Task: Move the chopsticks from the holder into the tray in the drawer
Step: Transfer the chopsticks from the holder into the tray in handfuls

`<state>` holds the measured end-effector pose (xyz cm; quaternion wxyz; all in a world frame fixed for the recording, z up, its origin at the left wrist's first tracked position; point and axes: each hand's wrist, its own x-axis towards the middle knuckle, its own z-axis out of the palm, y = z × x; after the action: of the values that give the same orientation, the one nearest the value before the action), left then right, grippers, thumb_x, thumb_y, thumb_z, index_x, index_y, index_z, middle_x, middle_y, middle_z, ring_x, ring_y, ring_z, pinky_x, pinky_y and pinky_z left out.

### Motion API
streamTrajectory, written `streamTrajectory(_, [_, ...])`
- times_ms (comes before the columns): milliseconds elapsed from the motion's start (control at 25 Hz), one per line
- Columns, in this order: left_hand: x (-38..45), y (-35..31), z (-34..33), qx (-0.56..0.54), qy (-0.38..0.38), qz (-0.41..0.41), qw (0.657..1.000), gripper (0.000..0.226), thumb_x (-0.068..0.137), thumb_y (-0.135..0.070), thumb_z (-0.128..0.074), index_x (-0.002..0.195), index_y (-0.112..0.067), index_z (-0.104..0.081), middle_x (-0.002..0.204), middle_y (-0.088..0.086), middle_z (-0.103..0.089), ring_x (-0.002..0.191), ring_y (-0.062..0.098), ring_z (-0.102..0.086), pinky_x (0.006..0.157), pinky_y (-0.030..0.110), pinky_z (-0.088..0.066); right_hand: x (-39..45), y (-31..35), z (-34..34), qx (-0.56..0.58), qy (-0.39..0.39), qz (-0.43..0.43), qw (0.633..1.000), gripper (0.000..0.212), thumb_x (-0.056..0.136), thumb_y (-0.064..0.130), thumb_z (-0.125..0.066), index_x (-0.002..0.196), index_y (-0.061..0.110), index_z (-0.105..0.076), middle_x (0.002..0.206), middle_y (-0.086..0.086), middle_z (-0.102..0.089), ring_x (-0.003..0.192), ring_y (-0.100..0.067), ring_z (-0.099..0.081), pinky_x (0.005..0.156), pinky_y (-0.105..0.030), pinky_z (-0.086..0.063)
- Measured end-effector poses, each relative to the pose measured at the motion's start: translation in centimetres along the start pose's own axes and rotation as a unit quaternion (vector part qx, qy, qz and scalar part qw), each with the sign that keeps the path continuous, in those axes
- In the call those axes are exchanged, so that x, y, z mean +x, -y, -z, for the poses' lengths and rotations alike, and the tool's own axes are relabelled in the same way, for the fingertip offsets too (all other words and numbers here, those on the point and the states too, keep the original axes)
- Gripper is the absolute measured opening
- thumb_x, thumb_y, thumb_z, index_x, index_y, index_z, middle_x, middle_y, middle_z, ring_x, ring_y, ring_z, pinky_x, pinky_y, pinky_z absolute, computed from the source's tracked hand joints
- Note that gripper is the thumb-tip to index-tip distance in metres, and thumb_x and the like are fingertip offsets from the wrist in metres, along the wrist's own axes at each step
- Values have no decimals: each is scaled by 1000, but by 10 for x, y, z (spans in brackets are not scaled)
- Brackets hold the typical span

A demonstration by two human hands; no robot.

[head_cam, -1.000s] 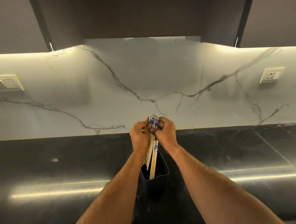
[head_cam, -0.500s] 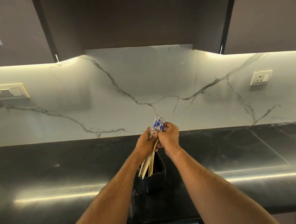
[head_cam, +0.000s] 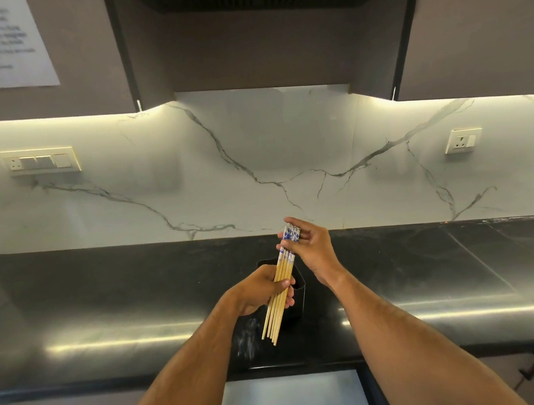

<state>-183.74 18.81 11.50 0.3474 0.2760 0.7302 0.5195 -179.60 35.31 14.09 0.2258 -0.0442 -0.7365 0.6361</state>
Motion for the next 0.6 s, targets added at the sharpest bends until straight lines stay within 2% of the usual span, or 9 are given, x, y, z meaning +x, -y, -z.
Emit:
streamTrajectory(240, [-51,9,-9,7,25,-3,1000,21,106,-10,-45,119,-2,-58,95,11,-69,96,27,-72,94,46,-58,-53,16,-21,23,-31,-5,999,43,85,-3,-75,127,7,-68,106,-10,-78,88,-22,-79,90,-45,-62])
streamTrajectory(440, [-84,7,-19,38,13,-5,999,20,105,-11,-46,116,-1,-60,96,12,-69,96,27,-73,94,47,-58,-83,31,-28,29,-35,-2,999,47,85,-3,-76,130,9,-66,109,-8,-77,91,-22,-78,87,-41,-62])
streamTrajectory(600, [-107,7,-29,49,19,-5,999,22,105,-10,-47,119,2,-59,99,14,-70,101,31,-72,97,49,-56,-104,39,-27,26,-33,7,999,38,84,-3,-77,120,5,-71,103,-10,-78,91,-25,-78,88,-45,-62])
